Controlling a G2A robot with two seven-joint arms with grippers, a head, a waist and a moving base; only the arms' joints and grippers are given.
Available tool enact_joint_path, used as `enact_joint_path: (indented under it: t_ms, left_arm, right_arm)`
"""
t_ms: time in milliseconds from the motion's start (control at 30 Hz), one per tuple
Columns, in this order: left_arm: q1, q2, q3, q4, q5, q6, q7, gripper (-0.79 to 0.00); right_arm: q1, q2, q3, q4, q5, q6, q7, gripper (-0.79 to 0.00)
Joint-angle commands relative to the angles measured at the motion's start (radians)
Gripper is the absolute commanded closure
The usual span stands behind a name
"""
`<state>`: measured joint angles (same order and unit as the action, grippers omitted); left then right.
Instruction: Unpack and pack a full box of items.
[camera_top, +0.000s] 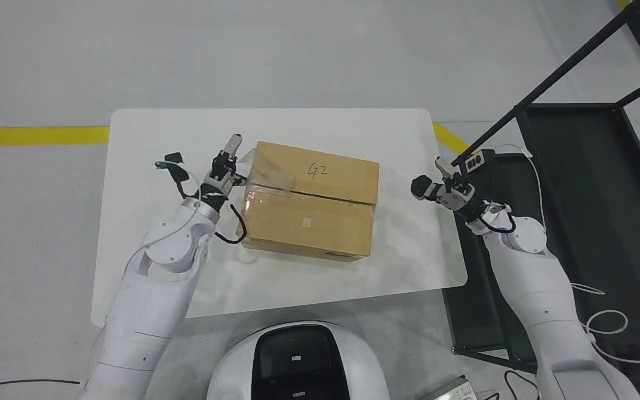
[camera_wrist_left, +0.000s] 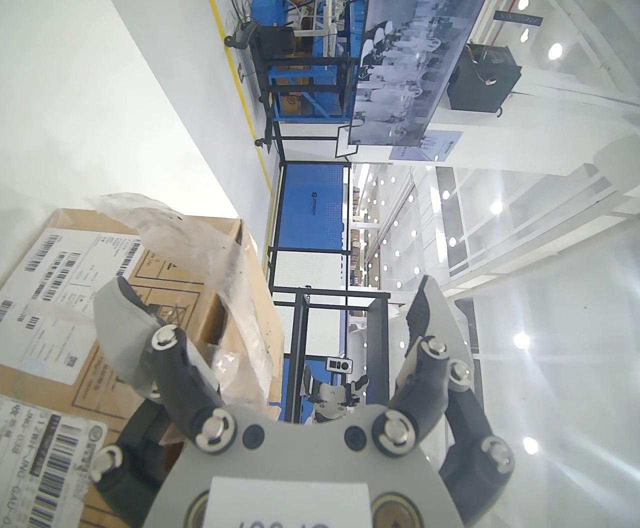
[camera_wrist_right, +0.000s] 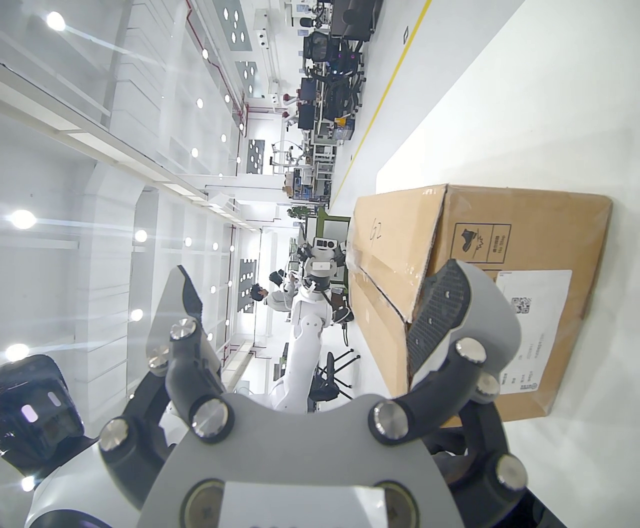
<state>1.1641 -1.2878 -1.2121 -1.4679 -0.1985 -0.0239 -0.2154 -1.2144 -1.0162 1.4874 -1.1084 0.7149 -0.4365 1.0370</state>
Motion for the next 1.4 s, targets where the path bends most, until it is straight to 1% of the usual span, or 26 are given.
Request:
enact_joint_path:
  t_ms: [0,133,267,400,600,667,800,933,1067,1167,1300,1367]
  left_arm:
    - [0.013,0.000,0.002,-0.031,0.004,-0.008,-0.001,-0.785]
    - [0.042,-0.001,0.010,-0.093,0.043,-0.029,0.013,-0.785]
    - [0.054,-0.002,0.020,-0.124,0.074,-0.040,0.025,-0.785]
    - [0.050,-0.007,0.040,-0.129,0.093,-0.042,0.034,-0.785]
    - [0.043,-0.016,0.053,-0.094,0.129,-0.061,0.102,-0.785]
    - [0.055,-0.015,0.039,-0.092,0.125,-0.078,0.117,-0.785]
    - [0.103,-0.010,-0.010,-0.117,0.119,-0.109,0.137,-0.785]
    - [0.145,-0.003,-0.060,-0.135,0.107,-0.088,0.131,-0.785]
    - [0.165,0.004,-0.106,-0.118,0.077,-0.030,0.089,-0.785]
    - [0.136,0.004,-0.106,-0.069,0.059,0.023,0.046,-0.785]
    - [0.061,-0.005,-0.083,0.032,-0.003,0.090,-0.006,-0.785]
    - [0.025,-0.009,-0.073,0.074,-0.031,0.108,-0.026,-0.785]
  right_arm:
    - [-0.001,0.000,0.002,0.002,0.002,-0.002,0.001,-0.785]
    - [-0.002,-0.001,0.005,0.006,0.006,-0.002,0.006,-0.785]
    - [-0.002,-0.002,0.007,0.009,0.006,-0.001,0.012,-0.785]
    - [0.000,-0.003,0.008,0.014,0.005,0.001,0.016,-0.785]
    - [0.000,-0.004,0.011,0.018,0.006,0.002,0.018,-0.785]
    - [-0.001,-0.005,0.012,0.020,0.006,0.002,0.020,-0.785]
    - [0.000,-0.005,0.014,0.023,0.002,0.006,0.024,-0.785]
    - [0.006,-0.007,0.011,0.026,-0.001,0.009,0.026,-0.785]
    - [0.010,-0.009,0.006,0.030,-0.004,0.010,0.026,-0.785]
    - [0.016,-0.010,0.001,0.034,-0.008,0.013,0.027,-0.785]
    - [0.023,-0.012,-0.002,0.040,-0.011,0.014,0.029,-0.785]
    - [0.023,-0.013,-0.002,0.044,-0.010,0.014,0.027,-0.785]
